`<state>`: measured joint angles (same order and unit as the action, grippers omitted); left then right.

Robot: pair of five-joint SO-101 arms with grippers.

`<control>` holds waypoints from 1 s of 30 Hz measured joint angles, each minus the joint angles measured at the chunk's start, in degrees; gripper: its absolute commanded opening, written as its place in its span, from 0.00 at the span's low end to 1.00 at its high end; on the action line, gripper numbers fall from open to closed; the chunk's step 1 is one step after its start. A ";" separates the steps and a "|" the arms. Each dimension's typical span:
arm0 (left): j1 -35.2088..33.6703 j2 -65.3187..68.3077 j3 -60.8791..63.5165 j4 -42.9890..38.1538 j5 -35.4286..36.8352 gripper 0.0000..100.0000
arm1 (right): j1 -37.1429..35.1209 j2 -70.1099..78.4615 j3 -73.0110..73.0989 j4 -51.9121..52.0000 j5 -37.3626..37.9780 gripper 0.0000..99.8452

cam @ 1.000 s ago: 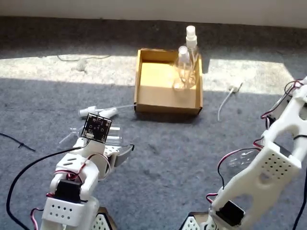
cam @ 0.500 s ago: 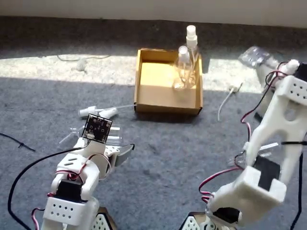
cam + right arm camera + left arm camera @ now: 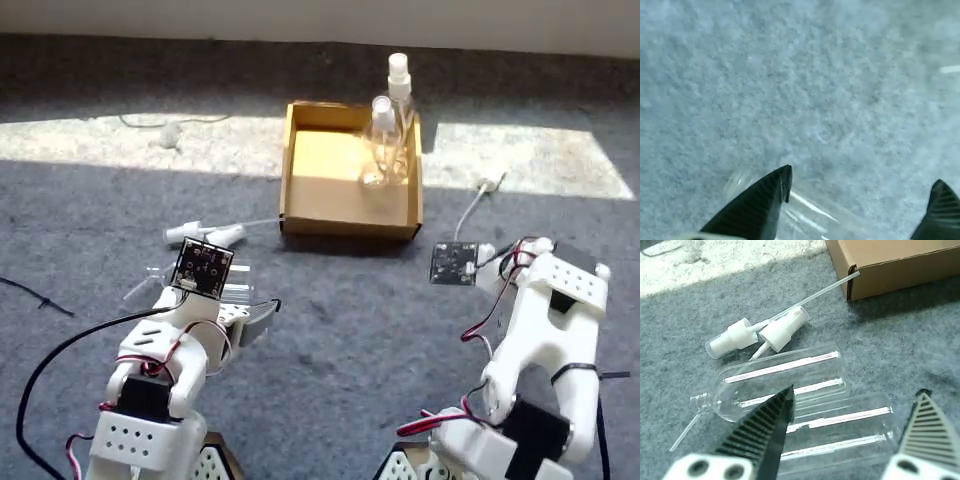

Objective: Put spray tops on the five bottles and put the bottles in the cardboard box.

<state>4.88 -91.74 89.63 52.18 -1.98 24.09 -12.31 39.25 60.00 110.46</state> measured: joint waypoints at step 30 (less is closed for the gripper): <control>0.09 -0.09 -5.19 6.95 -1.49 0.34 | -9.67 10.99 -20.75 -5.98 -105.93 0.28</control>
<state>4.97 -91.82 84.44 59.12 -3.47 14.42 -1.32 18.51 54.02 4.53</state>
